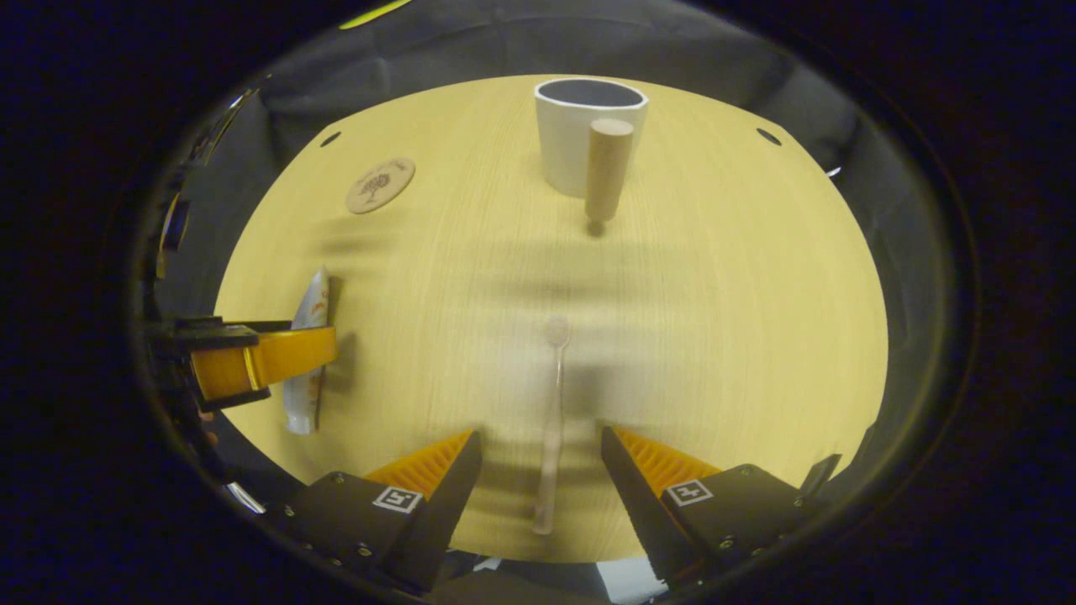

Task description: Put the toothbrush and toothpaste on the desktop into the cup, then pick up the cup and place it on the coaster on the desktop.

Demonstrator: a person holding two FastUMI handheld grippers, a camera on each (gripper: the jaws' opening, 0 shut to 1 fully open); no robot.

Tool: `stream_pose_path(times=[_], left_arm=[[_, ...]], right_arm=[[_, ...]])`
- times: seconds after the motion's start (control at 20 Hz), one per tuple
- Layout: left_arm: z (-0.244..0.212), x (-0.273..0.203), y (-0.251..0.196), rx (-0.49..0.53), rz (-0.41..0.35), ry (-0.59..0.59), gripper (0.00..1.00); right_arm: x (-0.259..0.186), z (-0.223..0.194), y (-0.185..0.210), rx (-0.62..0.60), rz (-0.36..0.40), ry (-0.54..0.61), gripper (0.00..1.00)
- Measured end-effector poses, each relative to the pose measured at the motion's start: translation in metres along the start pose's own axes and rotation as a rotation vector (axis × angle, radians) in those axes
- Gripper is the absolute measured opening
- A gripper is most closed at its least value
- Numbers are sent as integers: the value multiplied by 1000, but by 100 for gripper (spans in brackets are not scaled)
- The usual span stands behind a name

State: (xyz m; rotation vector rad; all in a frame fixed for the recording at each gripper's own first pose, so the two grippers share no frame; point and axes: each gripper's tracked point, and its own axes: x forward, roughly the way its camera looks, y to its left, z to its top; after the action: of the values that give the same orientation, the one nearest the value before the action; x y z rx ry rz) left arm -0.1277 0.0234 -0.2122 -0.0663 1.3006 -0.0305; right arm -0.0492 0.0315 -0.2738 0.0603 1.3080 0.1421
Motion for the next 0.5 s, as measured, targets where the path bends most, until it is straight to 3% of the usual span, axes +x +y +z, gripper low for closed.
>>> stream_pose_path(times=[0.45, 0.5], left_arm=[[-12, 8, 5, 4, 6, 68, 95], [-14, 9, 5, 2, 7, 75, 95]], right_arm=[[10, -11, -1, -7, -13, 90, 82], [11, -13, -1, -10, -17, 99, 76]])
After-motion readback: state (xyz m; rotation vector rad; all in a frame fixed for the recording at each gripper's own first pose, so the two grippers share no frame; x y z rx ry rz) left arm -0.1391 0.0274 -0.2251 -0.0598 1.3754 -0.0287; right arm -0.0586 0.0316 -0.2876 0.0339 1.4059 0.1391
